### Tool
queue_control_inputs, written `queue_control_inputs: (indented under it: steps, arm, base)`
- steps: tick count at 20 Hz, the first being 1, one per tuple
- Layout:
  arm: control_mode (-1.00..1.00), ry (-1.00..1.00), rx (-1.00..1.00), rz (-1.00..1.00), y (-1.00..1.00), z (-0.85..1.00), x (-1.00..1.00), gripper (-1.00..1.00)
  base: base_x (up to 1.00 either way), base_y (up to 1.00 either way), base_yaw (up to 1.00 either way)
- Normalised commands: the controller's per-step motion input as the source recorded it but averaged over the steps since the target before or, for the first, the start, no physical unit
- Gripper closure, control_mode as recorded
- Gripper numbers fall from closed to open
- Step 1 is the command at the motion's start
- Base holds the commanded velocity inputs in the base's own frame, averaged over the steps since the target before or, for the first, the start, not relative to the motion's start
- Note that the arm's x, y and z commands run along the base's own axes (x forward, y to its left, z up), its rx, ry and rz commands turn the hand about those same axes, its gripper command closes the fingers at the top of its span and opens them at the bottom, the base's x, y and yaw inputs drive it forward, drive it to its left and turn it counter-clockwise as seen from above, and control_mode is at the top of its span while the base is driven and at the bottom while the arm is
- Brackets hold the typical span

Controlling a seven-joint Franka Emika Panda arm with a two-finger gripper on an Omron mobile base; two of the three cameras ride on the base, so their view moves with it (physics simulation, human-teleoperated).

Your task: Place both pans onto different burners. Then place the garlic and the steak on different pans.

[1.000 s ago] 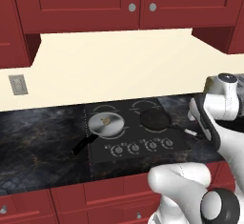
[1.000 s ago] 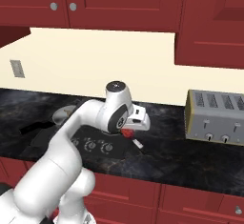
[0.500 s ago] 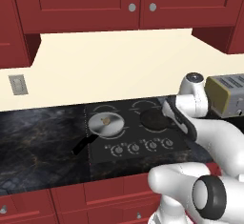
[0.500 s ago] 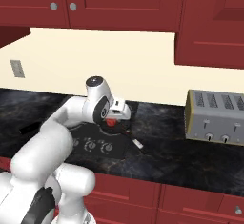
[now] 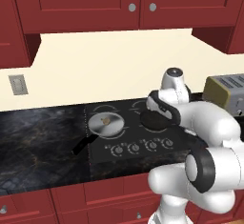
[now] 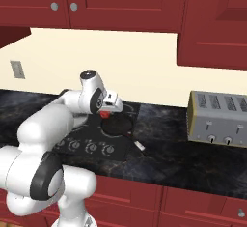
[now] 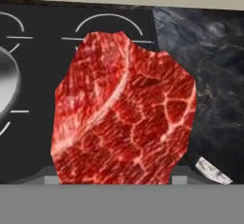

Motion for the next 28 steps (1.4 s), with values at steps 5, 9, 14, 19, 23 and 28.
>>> queue_control_inputs:
  steps: [5, 9, 14, 19, 23, 28]
  arm:
    - [-1.00, 0.04, 0.07, 0.00, 0.09, 0.04, 0.40, 1.00]
    - [-1.00, 0.01, 0.03, 0.00, 0.01, -0.08, 0.35, 1.00]
    - [-1.00, 0.00, 0.00, 0.00, 0.00, -0.35, 0.28, 1.00]
    - [-1.00, 0.00, 0.00, 0.00, 0.00, -0.42, 0.18, 1.00]
    - [-1.00, 0.00, 0.03, 0.00, 0.00, -0.37, 0.11, 1.00]
    - [-1.00, 0.00, 0.05, 0.00, 0.00, -0.32, 0.10, 1.00]
  base:
    - [0.00, 0.00, 0.00]
    - [0.00, 0.00, 0.00]
    - [0.00, 0.00, 0.00]
    - [0.00, 0.00, 0.00]
    - [0.00, 0.00, 0.00]
    - [0.00, 0.00, 0.00]
